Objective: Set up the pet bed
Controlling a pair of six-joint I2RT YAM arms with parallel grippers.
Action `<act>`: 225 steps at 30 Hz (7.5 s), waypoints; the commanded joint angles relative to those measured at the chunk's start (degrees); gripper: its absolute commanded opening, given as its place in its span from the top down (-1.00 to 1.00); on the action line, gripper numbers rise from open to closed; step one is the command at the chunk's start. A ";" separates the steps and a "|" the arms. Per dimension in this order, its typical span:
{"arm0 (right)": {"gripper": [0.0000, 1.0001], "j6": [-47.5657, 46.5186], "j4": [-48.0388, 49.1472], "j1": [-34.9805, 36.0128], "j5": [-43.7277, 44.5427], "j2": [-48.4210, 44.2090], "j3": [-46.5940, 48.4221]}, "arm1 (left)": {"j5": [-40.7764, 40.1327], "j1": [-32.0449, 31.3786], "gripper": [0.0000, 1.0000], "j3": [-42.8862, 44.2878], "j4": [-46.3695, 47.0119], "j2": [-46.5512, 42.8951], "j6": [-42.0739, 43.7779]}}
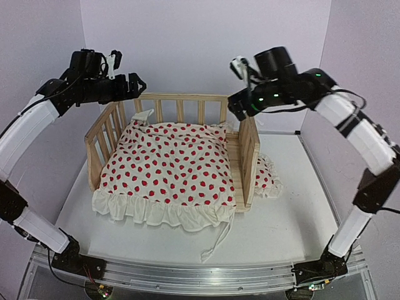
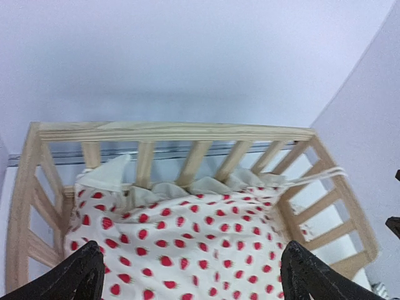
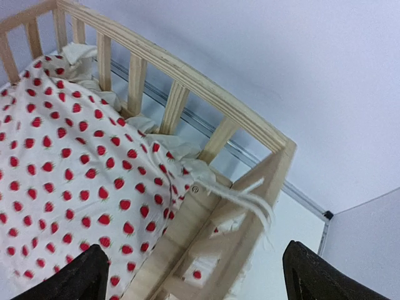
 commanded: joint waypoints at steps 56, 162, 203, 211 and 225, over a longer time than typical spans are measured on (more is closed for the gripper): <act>-0.36 21.73 37.02 -3.13 -33.21 -36.90 -70.57 | -8.91 -29.16 0.51 -12.82 5.11 19.84 -2.92; -0.41 25.00 24.52 -3.07 -29.64 -59.32 -80.61 | -16.37 -53.18 0.45 -23.89 20.79 37.90 -21.30; -0.43 26.91 32.52 -15.28 -46.02 -47.21 -80.04 | -1.84 -49.58 0.06 -36.15 39.18 11.93 -19.33; -0.43 25.88 29.36 -15.28 -44.52 -50.58 -79.94 | -10.27 -50.00 -0.03 -29.11 30.60 24.82 -17.74; -0.42 26.44 29.18 -15.25 -44.33 -52.55 -79.91 | -21.35 -50.11 0.38 -30.81 46.05 30.05 -16.46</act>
